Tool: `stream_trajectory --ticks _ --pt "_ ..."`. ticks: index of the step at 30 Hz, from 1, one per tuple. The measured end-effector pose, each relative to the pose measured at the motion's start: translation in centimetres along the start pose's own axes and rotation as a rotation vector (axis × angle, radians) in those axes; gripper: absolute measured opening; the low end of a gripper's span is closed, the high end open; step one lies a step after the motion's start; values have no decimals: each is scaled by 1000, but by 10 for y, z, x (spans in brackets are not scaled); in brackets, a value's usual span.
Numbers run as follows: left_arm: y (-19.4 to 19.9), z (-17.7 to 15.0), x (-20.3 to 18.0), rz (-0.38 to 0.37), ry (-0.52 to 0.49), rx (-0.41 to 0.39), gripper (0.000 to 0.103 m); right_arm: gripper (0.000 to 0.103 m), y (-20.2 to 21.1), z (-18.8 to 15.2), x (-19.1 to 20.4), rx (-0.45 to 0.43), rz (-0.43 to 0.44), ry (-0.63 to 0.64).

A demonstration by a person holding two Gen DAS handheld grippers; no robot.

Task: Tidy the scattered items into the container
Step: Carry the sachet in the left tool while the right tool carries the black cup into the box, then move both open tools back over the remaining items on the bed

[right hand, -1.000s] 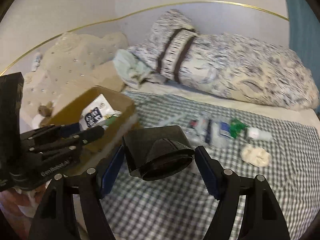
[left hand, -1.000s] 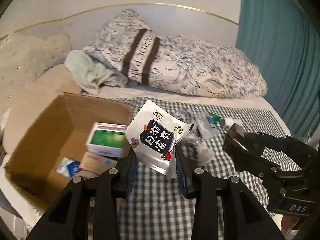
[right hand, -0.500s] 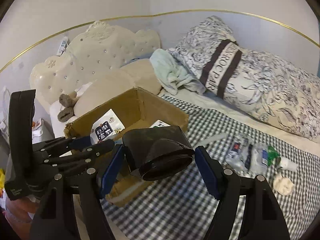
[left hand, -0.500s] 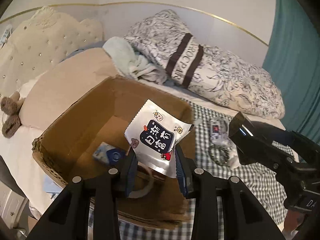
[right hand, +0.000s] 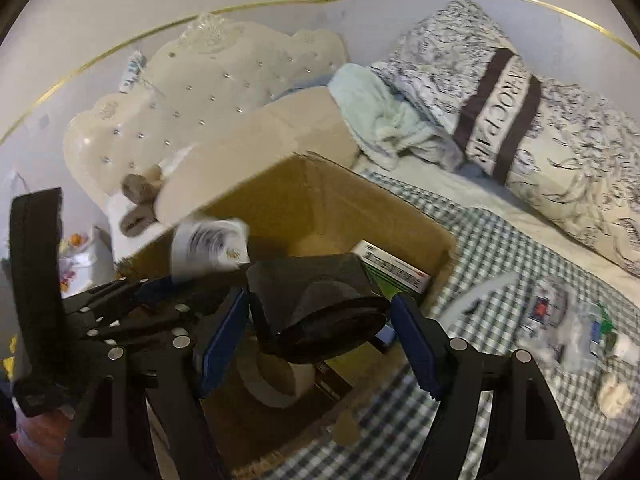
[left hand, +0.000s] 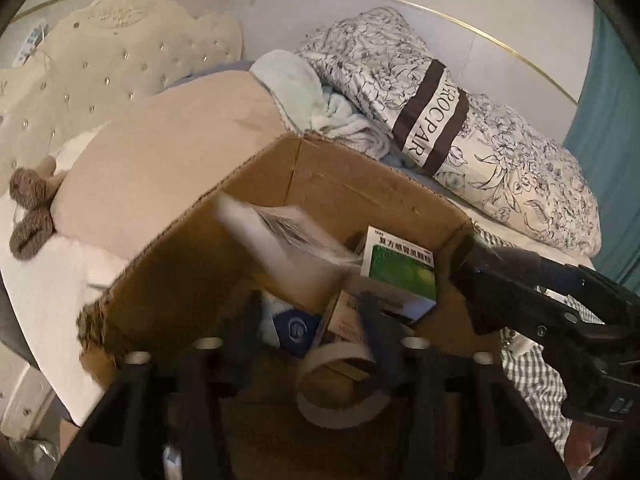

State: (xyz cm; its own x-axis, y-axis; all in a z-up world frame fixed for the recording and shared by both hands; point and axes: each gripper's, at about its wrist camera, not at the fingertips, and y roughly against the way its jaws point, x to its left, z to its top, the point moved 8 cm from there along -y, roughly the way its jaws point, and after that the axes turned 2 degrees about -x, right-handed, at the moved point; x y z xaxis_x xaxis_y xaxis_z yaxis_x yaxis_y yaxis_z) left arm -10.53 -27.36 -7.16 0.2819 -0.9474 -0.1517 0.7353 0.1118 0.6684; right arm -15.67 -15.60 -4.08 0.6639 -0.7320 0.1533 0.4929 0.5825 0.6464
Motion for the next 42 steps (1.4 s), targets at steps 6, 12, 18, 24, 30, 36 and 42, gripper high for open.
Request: stream_trajectory --ticks 6,12,18,24,30,36,42 --pt "9 3 -7 11 -25 -69 102 88 14 6 -10 -67 -46 -39" --pt "14 -4 -21 19 -24 -44 102 88 46 -1 -34 -108 -86 -95" --pt "33 -12 -48 -6 -51 -50 102 88 88 -21 -66 -142 -156 -143" --pt "47 -21 -84 -39 -62 -42 103 88 134 -49 -105 -161 -260 -166" --pt "62 -26 -132 -87 -81 -72 103 88 194 -81 -161 -201 -371 -239" --pt "56 -40 -175 -111 -100 -48 103 88 222 -112 -207 -202 -432 -306" --pt "32 -54 -213 -103 -176 -10 103 88 214 -134 -233 -170 -448 -322"
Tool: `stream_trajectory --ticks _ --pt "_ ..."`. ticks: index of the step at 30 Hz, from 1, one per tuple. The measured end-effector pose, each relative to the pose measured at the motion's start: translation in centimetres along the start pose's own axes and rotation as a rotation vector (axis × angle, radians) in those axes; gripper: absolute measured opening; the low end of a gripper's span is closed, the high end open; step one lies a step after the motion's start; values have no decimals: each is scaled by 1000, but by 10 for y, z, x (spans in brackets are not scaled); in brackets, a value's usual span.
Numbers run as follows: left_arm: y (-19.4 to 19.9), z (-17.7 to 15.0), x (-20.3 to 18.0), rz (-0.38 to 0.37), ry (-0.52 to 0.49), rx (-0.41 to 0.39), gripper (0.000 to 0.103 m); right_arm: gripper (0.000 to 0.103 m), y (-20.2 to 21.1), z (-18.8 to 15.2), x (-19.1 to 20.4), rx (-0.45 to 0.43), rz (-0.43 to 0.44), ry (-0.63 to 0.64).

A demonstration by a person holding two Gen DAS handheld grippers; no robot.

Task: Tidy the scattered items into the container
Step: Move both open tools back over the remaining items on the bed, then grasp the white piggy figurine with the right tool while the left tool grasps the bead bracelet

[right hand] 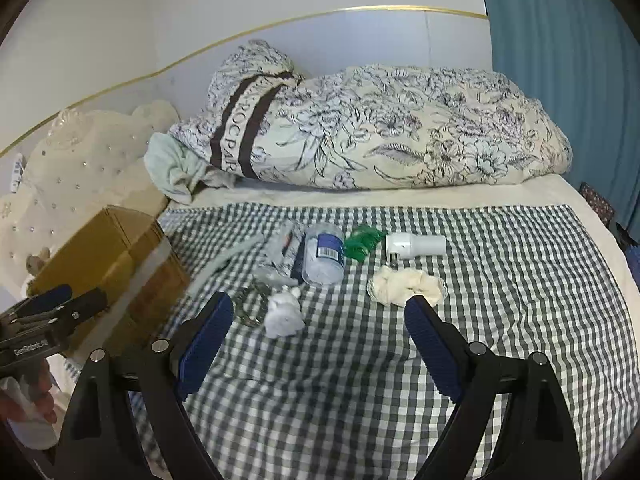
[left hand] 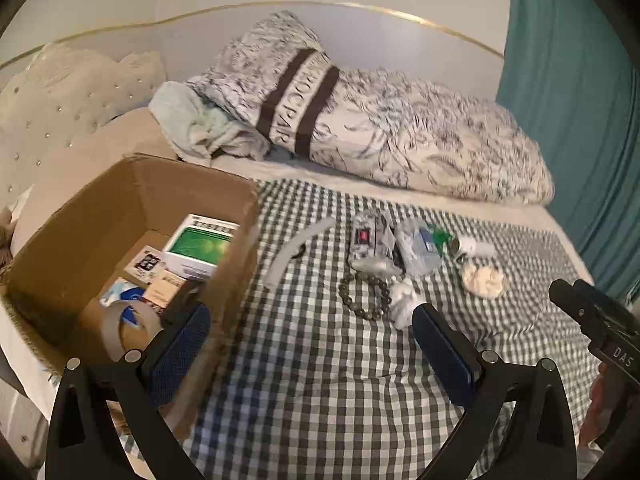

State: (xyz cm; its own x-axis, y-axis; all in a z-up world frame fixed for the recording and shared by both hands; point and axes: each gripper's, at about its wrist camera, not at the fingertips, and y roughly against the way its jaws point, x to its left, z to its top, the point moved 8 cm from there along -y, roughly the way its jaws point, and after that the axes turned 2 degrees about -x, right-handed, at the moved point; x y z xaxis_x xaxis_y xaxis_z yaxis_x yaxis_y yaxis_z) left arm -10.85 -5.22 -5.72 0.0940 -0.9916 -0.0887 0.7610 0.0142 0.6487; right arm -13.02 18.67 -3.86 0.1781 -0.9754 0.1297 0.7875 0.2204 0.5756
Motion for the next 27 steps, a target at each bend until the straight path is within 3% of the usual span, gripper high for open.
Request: stream_trajectory --ticks 10,22,27 --pt "-88 -35 -29 -15 -55 154 103 88 -59 -29 -2 108 20 12" --pt "-169 -57 -50 -34 -169 233 103 88 -123 -53 -14 242 2 2" --pt "-195 -63 -50 -45 -171 263 103 88 -137 -54 -11 270 4 2"
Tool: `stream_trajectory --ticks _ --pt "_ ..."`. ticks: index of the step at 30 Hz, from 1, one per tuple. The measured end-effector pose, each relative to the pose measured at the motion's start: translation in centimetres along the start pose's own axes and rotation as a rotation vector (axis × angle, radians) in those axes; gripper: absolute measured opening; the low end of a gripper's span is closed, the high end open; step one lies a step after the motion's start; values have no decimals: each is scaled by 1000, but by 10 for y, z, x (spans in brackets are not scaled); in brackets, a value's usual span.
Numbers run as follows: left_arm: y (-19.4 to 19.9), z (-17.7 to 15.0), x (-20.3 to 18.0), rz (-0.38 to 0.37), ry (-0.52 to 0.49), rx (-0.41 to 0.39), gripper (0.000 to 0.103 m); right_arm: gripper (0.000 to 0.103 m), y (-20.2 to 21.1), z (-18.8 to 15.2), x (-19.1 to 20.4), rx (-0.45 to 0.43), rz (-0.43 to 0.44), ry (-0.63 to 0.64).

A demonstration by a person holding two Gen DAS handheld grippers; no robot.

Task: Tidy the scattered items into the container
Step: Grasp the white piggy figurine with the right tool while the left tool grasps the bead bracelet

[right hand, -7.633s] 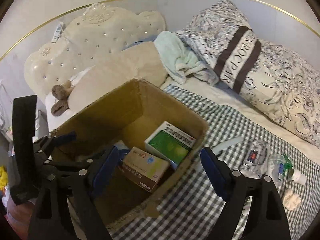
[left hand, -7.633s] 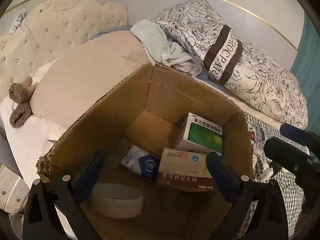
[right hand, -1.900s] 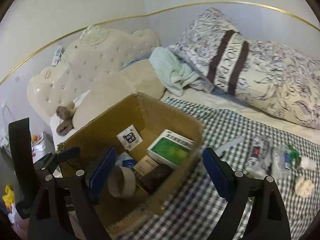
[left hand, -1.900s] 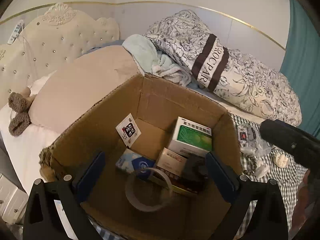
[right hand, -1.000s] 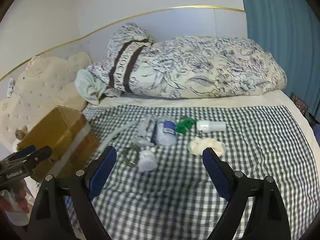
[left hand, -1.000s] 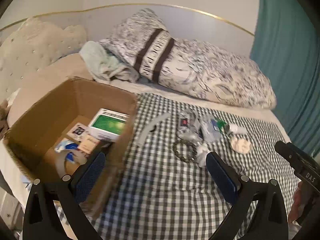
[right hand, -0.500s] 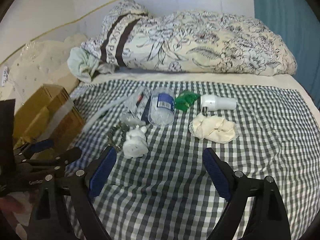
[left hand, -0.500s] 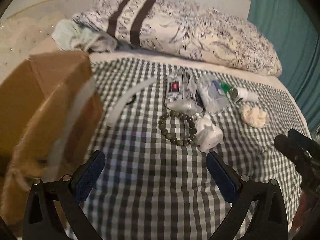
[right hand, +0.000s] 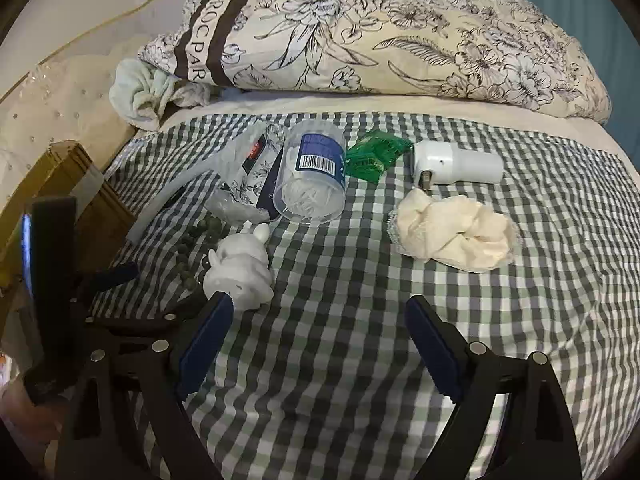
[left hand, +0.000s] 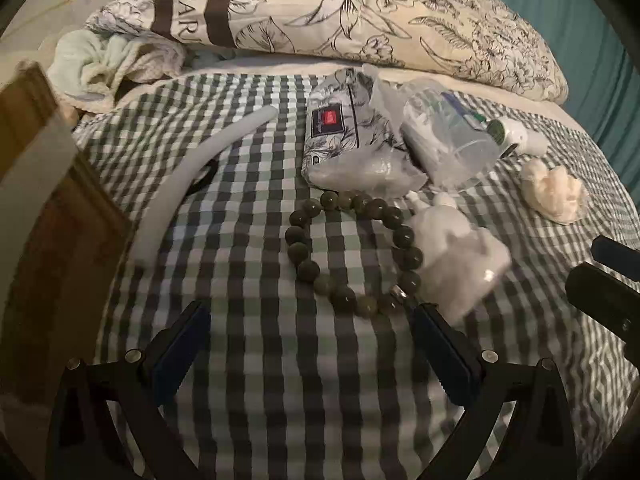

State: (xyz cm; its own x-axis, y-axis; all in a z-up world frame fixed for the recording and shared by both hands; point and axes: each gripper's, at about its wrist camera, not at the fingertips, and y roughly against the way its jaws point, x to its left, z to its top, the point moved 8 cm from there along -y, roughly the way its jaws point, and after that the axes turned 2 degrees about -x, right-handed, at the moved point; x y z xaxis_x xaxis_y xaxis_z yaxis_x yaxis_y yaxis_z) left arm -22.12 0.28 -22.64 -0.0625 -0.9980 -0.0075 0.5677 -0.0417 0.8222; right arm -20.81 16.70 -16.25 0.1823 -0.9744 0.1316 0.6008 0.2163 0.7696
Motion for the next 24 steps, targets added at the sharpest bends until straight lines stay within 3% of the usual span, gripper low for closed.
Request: stream_trajectory --ticks 4,6,11,12,14,20,24 --pt "-15 11 0 -14 -4 -6 103 88 -11 5 4 17 11 -2" --pt "-19 16 2 -26 -1 -10 98 88 -17 7 8 23 12 2" --pt "-16 24 19 -30 38 -43 40 88 -32 13 27 33 42 20" --pt "-16 24 24 -38 52 -41 36 87 -36 13 33 35 48 26" --pt "-15 24 31 -42 65 -40 17 82 -43 13 41 45 58 36" --pt "-12 23 41 -72 99 -45 12 50 -68 1 56 126 44 78" --pt "-7 22 39 -70 87 -52 12 50 -67 -1 55 123 31 76"
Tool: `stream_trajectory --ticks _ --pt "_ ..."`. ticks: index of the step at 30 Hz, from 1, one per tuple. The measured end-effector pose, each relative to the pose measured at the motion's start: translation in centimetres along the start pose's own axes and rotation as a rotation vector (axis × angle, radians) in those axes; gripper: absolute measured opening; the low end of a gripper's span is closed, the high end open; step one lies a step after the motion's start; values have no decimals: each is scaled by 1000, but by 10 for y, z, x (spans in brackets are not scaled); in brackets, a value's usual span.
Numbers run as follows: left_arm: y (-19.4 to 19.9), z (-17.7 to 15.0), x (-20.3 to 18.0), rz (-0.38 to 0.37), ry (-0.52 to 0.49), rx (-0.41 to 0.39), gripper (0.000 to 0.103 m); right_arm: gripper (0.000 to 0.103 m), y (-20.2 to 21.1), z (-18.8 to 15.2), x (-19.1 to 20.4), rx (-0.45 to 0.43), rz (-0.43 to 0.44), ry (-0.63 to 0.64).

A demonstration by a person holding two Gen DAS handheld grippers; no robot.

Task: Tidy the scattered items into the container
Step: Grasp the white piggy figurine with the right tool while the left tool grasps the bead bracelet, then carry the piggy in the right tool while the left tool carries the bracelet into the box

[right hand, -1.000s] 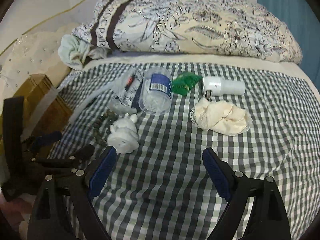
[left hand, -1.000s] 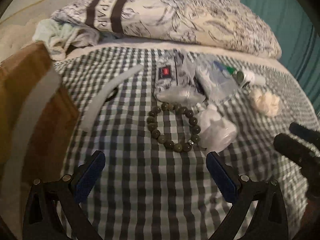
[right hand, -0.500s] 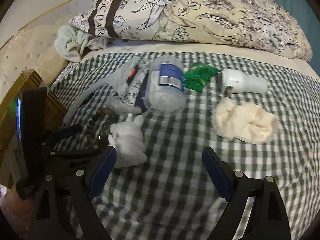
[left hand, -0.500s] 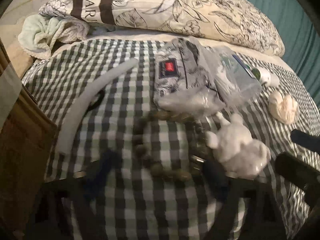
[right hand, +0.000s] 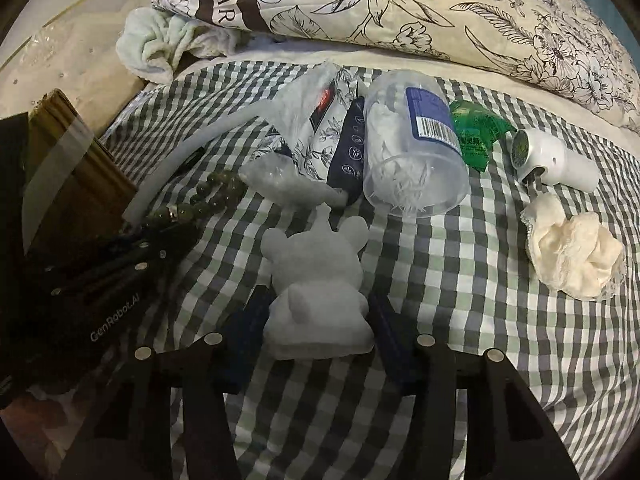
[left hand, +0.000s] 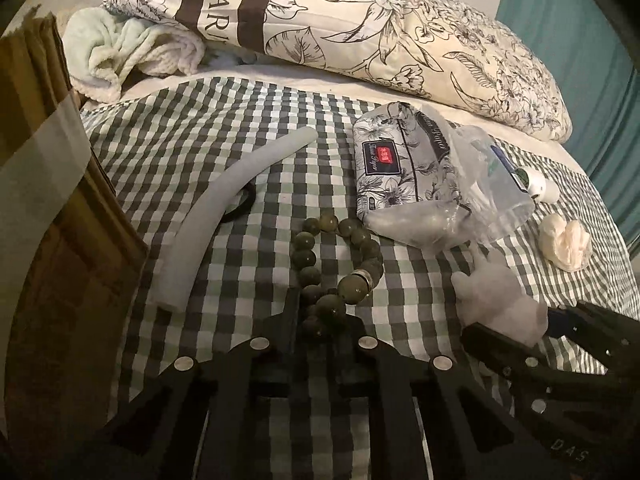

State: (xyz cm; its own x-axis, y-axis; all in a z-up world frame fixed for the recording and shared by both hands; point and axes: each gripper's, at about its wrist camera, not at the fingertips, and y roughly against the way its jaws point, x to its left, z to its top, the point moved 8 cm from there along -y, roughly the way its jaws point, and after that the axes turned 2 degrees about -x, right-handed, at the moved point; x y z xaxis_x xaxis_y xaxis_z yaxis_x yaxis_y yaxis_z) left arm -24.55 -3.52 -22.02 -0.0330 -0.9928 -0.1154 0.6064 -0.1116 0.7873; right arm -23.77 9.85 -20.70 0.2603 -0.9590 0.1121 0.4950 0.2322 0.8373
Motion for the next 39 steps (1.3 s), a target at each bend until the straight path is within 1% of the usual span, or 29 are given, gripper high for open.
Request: stream_trajectory --ticks 5,9,13,17,22,30,35,39 --pt "11 -2 0 -8 1 -5 11 50 17 3 4 -28 -3 7" --pt "27 -8 -4 -38 18 11 11 50 33 5 12 -52 13 16" --pt "51 -11 -10 -37 11 -16 11 50 55 5 20 -85 8 36" --pt "73 -13 -15 -43 8 -33 11 50 78 2 24 -117 23 29" --pt "108 -13 -22 -37 -12 -77 11 50 108 -2 32 -158 31 31" --pt "171 -7 -26 -24 -17 -165 11 50 160 -10 53 -238 45 62" --pt "208 4 -12 8 17 -208 11 50 187 -10 73 -279 61 90" --pt "238 9 7 20 59 -243 11 50 207 -9 92 -304 87 120"
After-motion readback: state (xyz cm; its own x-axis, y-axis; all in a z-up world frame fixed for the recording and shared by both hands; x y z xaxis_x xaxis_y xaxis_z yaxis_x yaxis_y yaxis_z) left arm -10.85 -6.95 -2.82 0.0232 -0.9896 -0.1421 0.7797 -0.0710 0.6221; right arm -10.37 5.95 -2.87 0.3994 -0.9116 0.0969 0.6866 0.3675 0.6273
